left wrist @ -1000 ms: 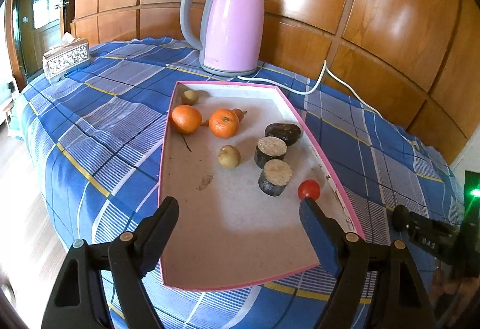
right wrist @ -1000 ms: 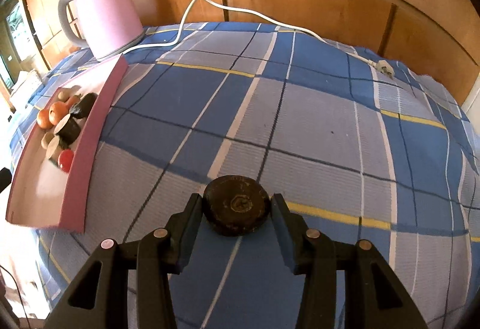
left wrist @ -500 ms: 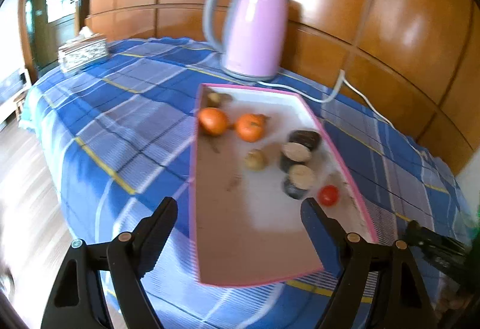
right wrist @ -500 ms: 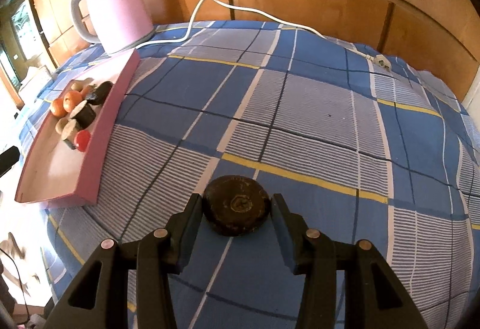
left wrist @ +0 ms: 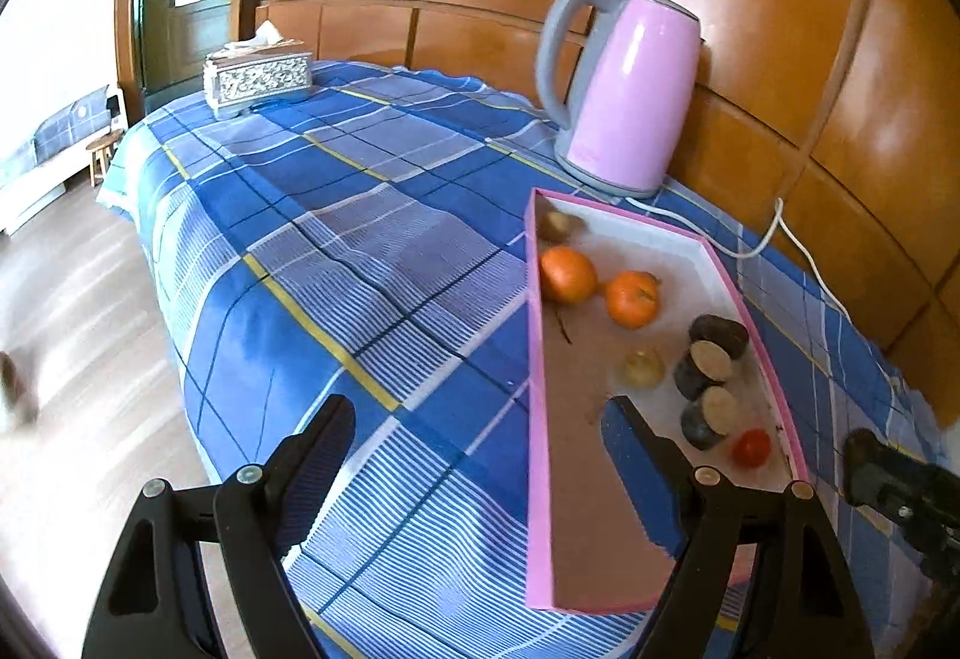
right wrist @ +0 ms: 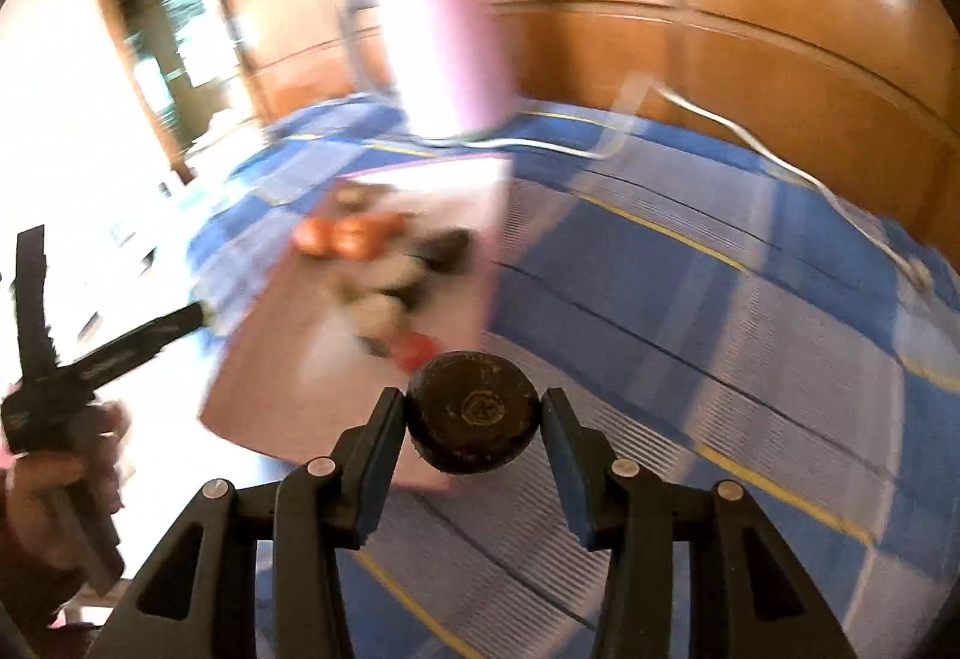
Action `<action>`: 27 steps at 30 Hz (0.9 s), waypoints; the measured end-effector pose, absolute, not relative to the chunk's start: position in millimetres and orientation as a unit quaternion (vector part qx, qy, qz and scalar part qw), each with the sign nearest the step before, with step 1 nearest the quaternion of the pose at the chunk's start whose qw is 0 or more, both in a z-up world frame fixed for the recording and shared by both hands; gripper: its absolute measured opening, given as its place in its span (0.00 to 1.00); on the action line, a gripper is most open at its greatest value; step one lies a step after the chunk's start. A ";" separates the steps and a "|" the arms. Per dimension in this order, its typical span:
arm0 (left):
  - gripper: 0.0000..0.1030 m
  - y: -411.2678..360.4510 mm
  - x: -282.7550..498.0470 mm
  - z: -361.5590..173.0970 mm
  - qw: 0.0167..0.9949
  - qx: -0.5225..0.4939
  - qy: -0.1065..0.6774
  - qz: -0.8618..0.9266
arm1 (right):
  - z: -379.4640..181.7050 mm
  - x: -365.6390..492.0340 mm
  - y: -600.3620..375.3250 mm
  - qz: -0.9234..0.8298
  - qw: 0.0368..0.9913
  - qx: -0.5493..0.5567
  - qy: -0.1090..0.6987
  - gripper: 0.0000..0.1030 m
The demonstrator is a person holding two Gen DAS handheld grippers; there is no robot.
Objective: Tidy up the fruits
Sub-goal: 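Carry the dark round slice with the right tool into the tray and release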
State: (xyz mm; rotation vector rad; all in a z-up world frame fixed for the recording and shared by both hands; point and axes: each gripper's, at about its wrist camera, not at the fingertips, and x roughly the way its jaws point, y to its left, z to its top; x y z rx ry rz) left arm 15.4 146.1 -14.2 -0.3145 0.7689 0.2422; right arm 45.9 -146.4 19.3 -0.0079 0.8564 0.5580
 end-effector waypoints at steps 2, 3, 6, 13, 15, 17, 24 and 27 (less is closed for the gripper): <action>0.82 149.1 15.8 -14.9 0.907 -0.155 0.372 0.121 | 24.3 49.0 -122.8 0.299 0.862 -0.018 0.408 0.46; 0.82 150.3 16.7 -15.2 0.907 -0.156 0.372 0.122 | 25.4 50.2 -111.7 0.311 0.858 -0.024 0.409 0.46; 0.82 153.4 17.2 -15.7 0.906 -0.160 0.372 0.126 | 24.2 56.3 -73.9 0.343 0.843 -0.049 0.411 0.46; 0.82 157.5 17.7 -18.5 0.903 -0.165 0.374 0.130 | -0.3 85.5 -14.5 0.353 0.823 -0.079 0.437 0.46; 0.82 156.7 18.3 -20.1 0.903 -0.163 0.376 0.128 | -10.5 91.9 -7.7 0.349 0.820 -0.084 0.447 0.47; 0.82 155.3 18.4 -20.5 0.904 -0.159 0.376 0.128 | -15.2 95.1 -9.5 0.341 0.820 -0.080 0.453 0.52; 0.82 152.9 18.6 -20.6 0.904 -0.156 0.375 0.130 | -7.2 79.3 -35.4 0.357 0.819 -0.060 0.444 0.36; 0.82 153.3 17.8 -18.6 0.906 -0.154 0.372 0.131 | -10.8 71.0 -31.1 0.376 0.806 -0.069 0.451 0.22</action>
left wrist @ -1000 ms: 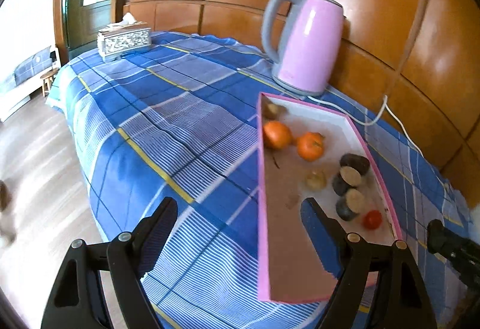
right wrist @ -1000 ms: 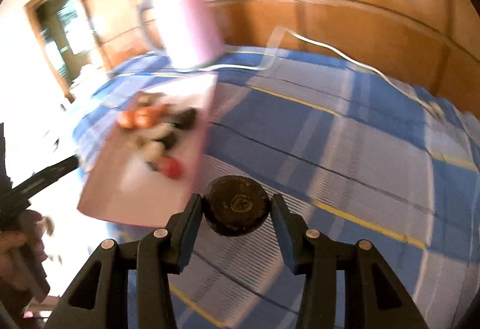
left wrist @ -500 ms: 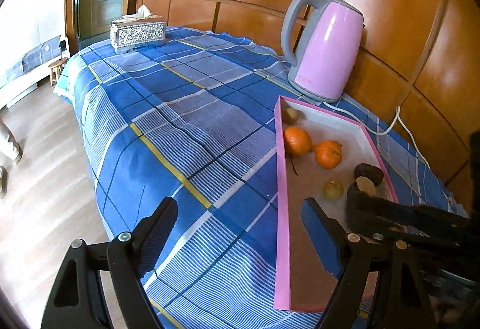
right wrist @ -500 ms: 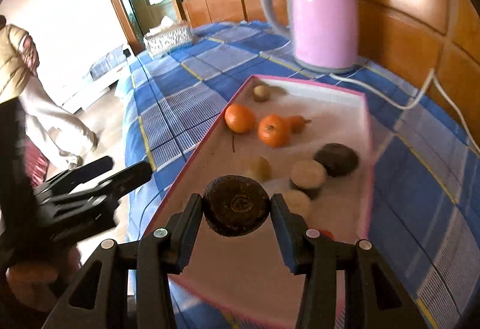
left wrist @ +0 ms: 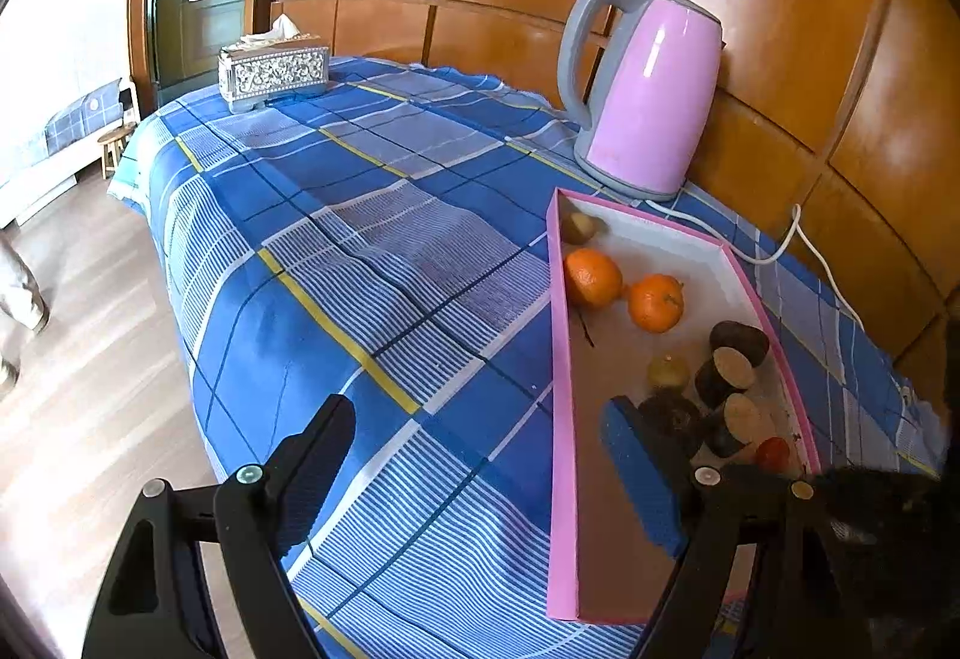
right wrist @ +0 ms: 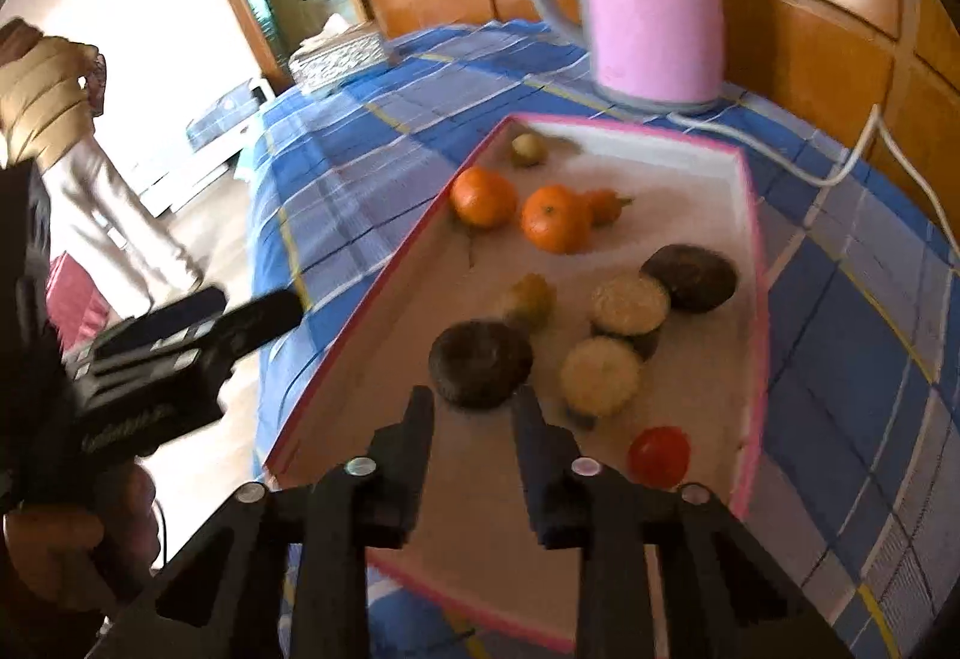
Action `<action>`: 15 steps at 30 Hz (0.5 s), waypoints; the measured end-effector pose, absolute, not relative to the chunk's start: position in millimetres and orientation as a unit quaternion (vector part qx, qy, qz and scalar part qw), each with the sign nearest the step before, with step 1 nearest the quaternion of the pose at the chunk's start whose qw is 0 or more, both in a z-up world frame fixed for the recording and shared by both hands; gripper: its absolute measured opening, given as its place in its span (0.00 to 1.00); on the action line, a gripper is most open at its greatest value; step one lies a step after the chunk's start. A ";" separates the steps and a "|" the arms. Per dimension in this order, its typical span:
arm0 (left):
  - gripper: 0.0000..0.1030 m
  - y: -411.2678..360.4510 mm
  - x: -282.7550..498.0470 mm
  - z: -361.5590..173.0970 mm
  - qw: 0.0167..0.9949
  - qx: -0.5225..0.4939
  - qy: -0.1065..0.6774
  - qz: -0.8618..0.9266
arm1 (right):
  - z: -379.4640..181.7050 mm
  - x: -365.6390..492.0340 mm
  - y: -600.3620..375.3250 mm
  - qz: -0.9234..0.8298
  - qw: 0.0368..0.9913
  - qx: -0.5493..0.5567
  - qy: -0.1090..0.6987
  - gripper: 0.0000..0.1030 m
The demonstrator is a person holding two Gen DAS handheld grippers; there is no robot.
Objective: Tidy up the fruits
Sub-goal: 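Carry the dark round slice with the right tool into the tray and release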
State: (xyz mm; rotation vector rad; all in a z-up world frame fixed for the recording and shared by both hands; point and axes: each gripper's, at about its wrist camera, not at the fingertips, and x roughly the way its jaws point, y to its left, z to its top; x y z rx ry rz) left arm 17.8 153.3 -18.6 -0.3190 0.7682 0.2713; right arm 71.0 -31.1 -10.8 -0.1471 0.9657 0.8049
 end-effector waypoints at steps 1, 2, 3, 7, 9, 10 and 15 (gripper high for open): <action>0.82 153.3 17.7 -18.0 0.906 -0.154 0.371 0.132 | -13.1 68.9 -28.5 0.382 0.801 -0.073 0.455 0.17; 0.82 153.3 17.6 -17.7 0.906 -0.155 0.371 0.131 | -16.8 66.5 -24.2 0.388 0.795 -0.081 0.460 0.17; 0.82 152.9 17.2 -17.5 0.907 -0.154 0.370 0.131 | -20.1 65.2 -20.0 0.392 0.789 -0.086 0.465 0.17; 0.82 150.5 16.8 -17.6 0.907 -0.153 0.372 0.127 | -25.7 71.9 -5.0 0.387 0.790 -0.093 0.465 0.14; 0.83 148.8 16.1 -17.1 0.908 -0.151 0.371 0.126 | -25.5 79.9 4.1 0.376 0.797 -0.102 0.461 0.14; 0.84 149.3 15.4 -16.3 0.908 -0.153 0.369 0.126 | -24.5 82.4 6.8 0.367 0.802 -0.109 0.458 0.14; 0.84 148.8 16.4 -15.5 0.908 -0.152 0.369 0.124 | -20.9 85.8 6.4 0.362 0.807 -0.108 0.454 0.16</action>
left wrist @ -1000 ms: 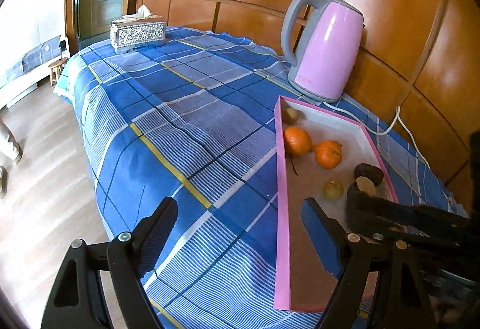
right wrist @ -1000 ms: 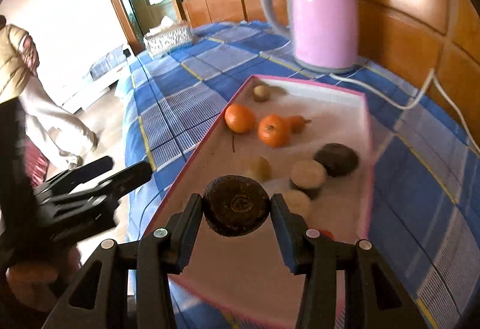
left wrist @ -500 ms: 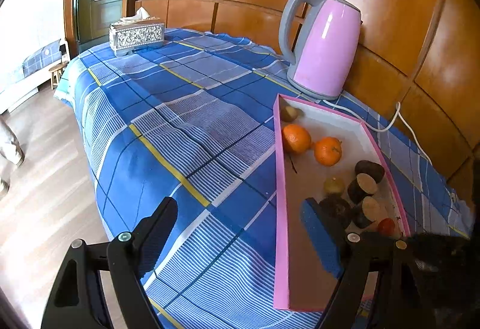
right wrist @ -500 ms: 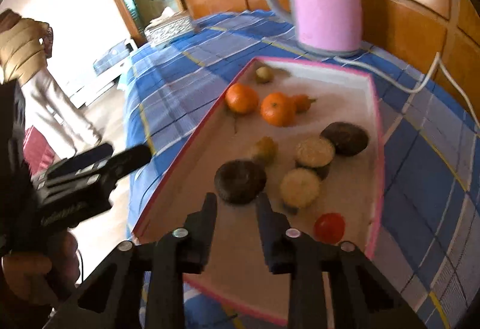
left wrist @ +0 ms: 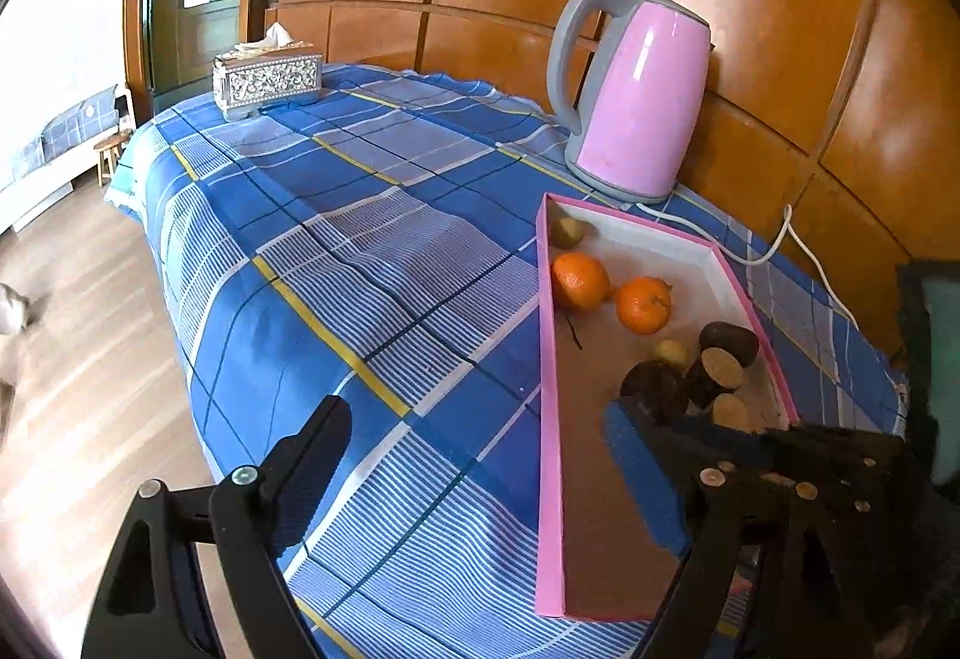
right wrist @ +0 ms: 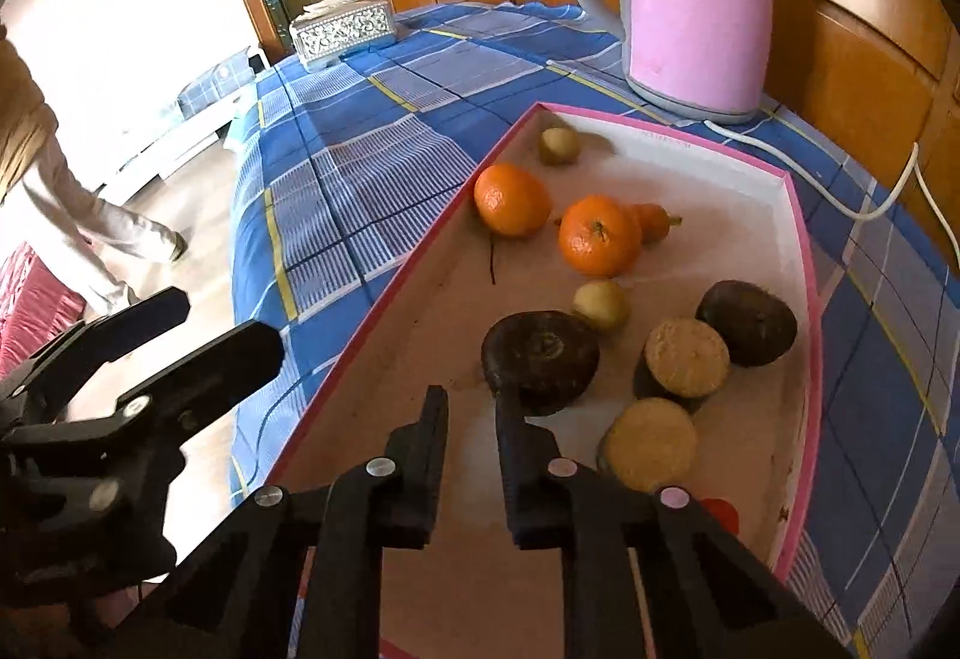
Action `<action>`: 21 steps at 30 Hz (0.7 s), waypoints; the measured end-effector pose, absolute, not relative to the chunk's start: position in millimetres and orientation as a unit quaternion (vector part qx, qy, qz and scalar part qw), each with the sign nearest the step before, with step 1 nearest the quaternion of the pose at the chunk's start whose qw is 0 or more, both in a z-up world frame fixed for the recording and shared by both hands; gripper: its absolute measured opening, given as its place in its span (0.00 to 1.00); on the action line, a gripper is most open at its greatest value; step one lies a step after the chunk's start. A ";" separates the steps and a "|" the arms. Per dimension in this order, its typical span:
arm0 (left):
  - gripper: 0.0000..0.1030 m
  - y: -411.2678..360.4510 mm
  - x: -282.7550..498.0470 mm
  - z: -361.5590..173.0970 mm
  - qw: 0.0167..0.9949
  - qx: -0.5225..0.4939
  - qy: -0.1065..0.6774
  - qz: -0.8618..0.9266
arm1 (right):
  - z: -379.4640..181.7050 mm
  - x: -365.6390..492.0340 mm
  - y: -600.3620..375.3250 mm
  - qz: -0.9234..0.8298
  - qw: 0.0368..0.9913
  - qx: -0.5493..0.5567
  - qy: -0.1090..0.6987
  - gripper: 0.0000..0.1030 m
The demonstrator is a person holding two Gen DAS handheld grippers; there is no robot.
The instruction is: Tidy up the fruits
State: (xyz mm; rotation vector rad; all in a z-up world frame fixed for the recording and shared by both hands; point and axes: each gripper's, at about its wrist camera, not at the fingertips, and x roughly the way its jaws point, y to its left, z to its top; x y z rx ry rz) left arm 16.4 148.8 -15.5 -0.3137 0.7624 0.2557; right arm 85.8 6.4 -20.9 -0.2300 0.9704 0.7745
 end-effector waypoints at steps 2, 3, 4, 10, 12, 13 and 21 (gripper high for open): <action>0.84 148.6 16.0 -14.9 0.908 -0.152 0.369 0.125 | -20.1 82.0 1.7 0.360 0.809 -0.104 0.452 0.16; 0.85 148.1 15.8 -14.4 0.909 -0.152 0.368 0.124 | -19.7 79.8 -0.6 0.358 0.811 -0.104 0.451 0.16; 0.85 147.4 15.5 -13.7 0.909 -0.152 0.367 0.124 | -19.0 77.6 -3.8 0.356 0.813 -0.103 0.450 0.17; 0.86 137.8 13.2 -9.2 0.913 -0.143 0.365 0.114 | -9.8 60.7 -31.6 0.322 0.839 -0.089 0.429 0.23; 0.90 131.6 11.5 -8.0 0.915 -0.138 0.364 0.107 | -3.9 55.6 -43.0 0.300 0.854 -0.083 0.417 0.24; 0.91 128.8 10.6 -7.5 0.915 -0.138 0.364 0.104 | -1.4 53.2 -47.5 0.289 0.861 -0.082 0.411 0.28; 1.00 93.6 -2.9 3.5 0.928 -0.109 0.348 0.071 | 11.8 33.1 -92.6 0.168 0.909 -0.057 0.378 0.36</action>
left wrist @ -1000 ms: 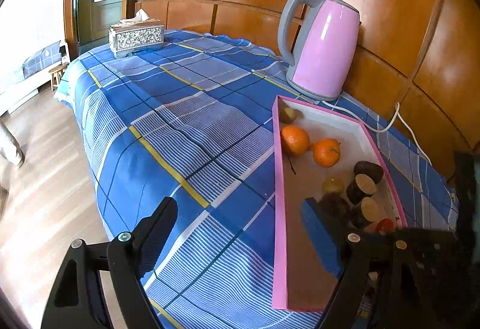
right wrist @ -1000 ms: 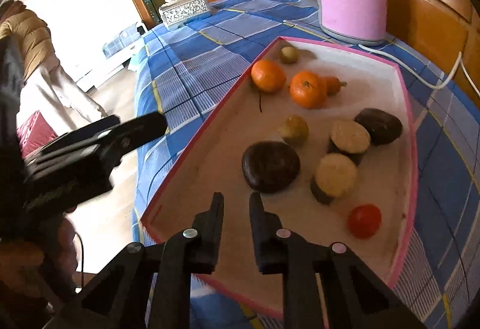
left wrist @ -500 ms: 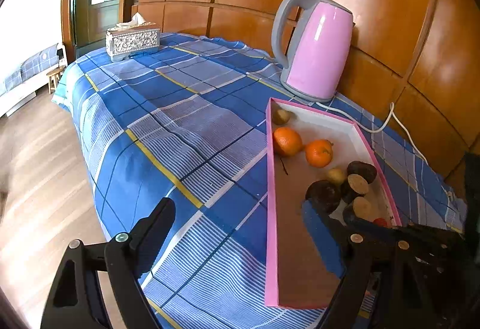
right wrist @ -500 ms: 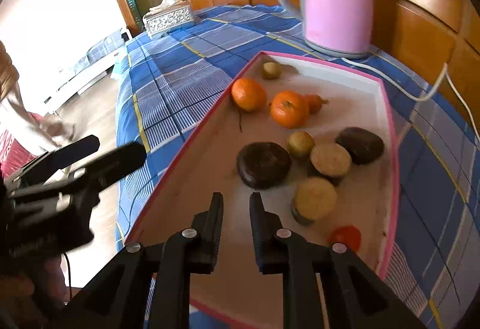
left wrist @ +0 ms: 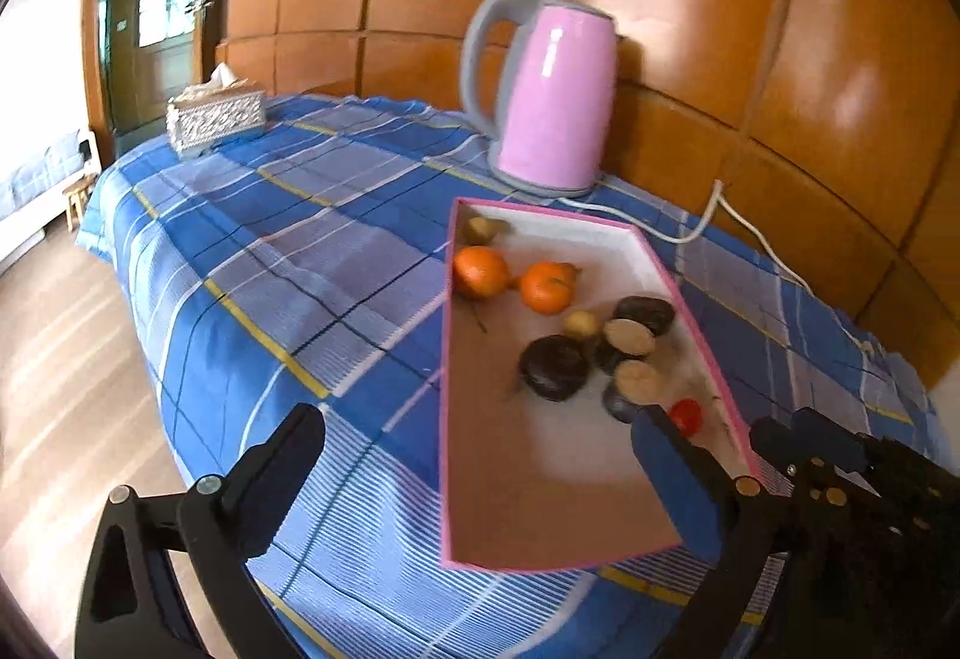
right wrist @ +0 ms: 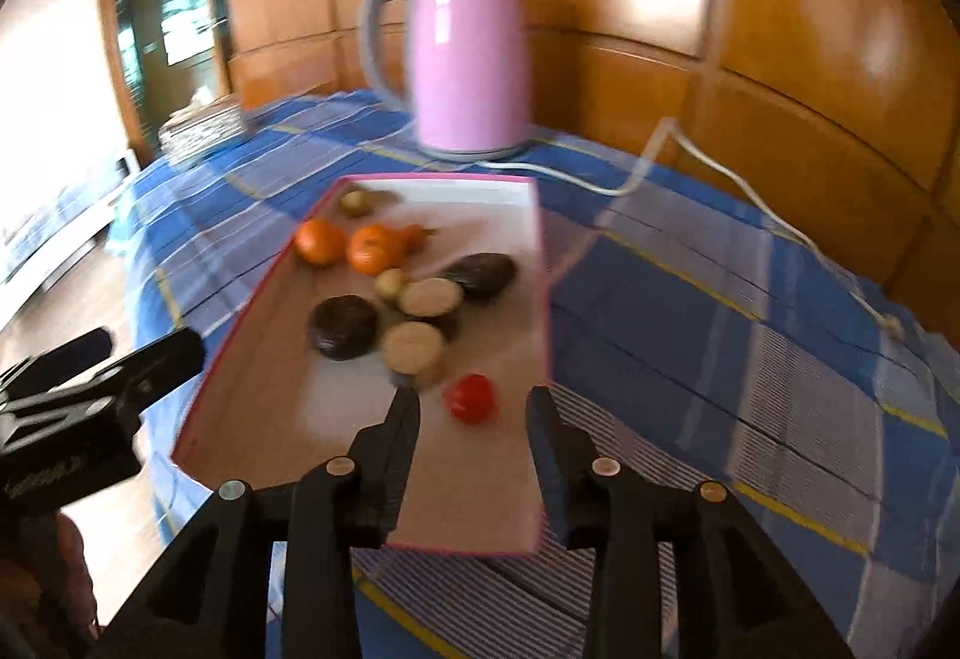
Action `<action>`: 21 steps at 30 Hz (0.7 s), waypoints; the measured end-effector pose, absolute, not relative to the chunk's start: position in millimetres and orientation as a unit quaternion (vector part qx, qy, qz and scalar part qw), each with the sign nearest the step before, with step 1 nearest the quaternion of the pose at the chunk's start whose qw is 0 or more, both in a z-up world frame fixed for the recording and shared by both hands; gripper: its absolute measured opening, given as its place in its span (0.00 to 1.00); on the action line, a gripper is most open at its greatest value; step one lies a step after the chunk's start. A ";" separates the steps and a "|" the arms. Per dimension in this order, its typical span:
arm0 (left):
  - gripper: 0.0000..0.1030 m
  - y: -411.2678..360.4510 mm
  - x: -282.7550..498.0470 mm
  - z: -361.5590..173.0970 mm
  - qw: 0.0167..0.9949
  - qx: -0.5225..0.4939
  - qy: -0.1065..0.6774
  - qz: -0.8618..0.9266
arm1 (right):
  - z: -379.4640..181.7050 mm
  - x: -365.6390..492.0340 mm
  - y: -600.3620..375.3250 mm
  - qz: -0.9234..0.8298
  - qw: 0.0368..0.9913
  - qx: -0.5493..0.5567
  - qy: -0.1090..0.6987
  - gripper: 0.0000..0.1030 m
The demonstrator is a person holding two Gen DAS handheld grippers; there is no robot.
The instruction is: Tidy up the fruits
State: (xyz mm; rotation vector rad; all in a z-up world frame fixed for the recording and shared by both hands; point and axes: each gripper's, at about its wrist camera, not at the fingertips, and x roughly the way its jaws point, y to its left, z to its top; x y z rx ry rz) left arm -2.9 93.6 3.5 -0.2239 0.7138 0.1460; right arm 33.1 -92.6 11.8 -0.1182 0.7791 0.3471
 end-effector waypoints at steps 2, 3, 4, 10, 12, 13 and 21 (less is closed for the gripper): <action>1.00 87.0 -4.3 5.8 0.930 -0.099 0.349 0.065 | 11.8 29.6 -101.8 0.148 0.913 -0.050 0.377 0.36; 1.00 84.6 -5.0 6.9 0.930 -0.095 0.349 0.064 | 11.5 28.0 -105.3 0.142 0.915 -0.048 0.376 0.36; 1.00 81.8 -6.8 8.4 0.931 -0.091 0.347 0.061 | 11.0 26.9 -107.9 0.135 0.916 -0.047 0.375 0.36; 1.00 77.4 -14.5 15.3 0.936 -0.085 0.336 0.062 | 9.3 19.3 -118.7 0.112 0.921 -0.039 0.372 0.36; 1.00 76.2 -14.8 16.8 0.936 -0.078 0.336 0.070 | 9.5 16.8 -121.4 0.107 0.922 -0.039 0.370 0.36; 1.00 76.1 -15.7 17.2 0.936 -0.079 0.335 0.068 | 9.4 16.1 -122.1 0.106 0.923 -0.038 0.369 0.36; 1.00 72.4 -17.1 19.0 0.939 -0.069 0.326 0.082 | 10.7 12.4 -122.9 0.100 0.925 -0.035 0.365 0.36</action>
